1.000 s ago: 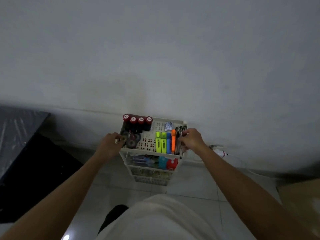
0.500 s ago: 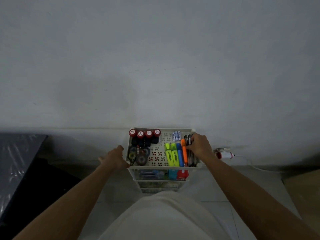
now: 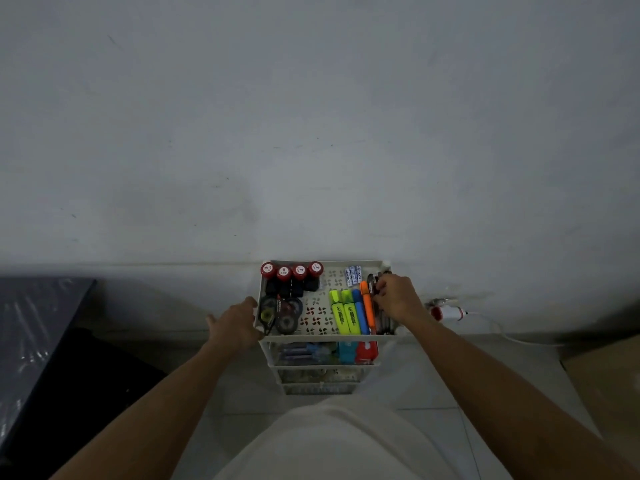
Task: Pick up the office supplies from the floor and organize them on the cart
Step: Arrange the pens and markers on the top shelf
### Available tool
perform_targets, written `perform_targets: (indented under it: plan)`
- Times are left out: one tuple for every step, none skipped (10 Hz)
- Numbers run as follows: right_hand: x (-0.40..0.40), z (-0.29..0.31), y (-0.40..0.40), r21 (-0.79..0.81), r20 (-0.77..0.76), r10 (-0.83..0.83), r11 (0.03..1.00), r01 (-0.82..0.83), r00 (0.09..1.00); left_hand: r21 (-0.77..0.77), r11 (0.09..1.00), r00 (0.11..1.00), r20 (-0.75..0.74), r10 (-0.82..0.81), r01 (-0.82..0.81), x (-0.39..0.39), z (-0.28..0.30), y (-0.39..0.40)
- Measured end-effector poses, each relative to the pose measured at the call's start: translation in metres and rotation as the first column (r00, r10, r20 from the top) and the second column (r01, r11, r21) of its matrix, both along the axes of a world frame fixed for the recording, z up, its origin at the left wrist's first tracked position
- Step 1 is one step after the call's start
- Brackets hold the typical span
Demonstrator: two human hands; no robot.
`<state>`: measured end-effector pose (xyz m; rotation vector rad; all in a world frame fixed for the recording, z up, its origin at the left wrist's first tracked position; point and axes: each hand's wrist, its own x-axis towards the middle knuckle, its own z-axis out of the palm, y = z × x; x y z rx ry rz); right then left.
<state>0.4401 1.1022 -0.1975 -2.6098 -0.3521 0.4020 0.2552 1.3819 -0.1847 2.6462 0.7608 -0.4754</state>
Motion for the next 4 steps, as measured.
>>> perform_targets:
  plan:
    - [-0.007, 0.005, -0.003, 0.015, 0.047, -0.017, 1.0, 0.017, 0.999, 0.029, 0.999, 1.0, 0.004, -0.02, 0.019, -0.005, 0.002, -0.001]
    - [-0.019, 0.012, -0.008, 0.032, 0.078, -0.046, 0.999, 0.044, 0.996, 0.033, 0.999, 0.999, 0.013, -0.041, 0.041, -0.01, 0.007, -0.002]
    - [-0.031, 0.017, -0.011, 0.06, 0.087, -0.054, 0.997, 0.049, 0.995, 0.039, 0.997, 0.997, 0.053, -0.064, 0.062, -0.016, 0.014, 0.002]
    - [-0.048, 0.02, -0.014, 0.077, 0.08, -0.029, 0.997, 0.023, 0.996, -0.001, 0.995, 0.989, 0.107, -0.1, 0.101, -0.019, 0.019, 0.006]
